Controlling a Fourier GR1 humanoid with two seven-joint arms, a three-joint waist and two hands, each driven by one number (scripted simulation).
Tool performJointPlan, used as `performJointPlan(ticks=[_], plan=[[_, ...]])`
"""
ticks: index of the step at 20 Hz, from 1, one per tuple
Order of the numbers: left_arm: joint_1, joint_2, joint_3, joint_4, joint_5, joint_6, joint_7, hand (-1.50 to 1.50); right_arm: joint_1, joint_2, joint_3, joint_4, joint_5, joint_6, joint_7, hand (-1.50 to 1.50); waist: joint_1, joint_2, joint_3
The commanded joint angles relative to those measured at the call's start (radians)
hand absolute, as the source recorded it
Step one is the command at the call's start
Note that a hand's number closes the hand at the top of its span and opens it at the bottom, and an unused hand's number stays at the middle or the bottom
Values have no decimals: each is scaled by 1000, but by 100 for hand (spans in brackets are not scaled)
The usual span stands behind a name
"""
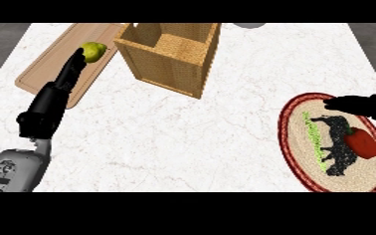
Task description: Pick the bell pepper from the placemat and place it in the basket
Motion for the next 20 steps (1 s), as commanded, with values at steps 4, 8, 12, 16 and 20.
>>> performJointPlan(ticks=[4,8,12,16,20], plan=[[7,32,74,11,32,-64,-18,0,-28,35,16,120,30,54,-164,-150,-11,-3,-1],[5,-14,54,57,-6,-44,-40,0,-39,68,35,175,47,22,-187,-150,-13,0,0],[-34,-31,63,74,-31,-43,-34,0,-80,98,44,206,79,37,-150,-150,-18,-2,-1],[-17,-3,92,7,-12,-79,12,0,-117,116,44,282,105,37,-163,-150,-12,-3,-1],[3,-65,46,-20,-76,-21,39,0,-89,159,59,298,128,-19,-163,-150,-14,-4,0]])
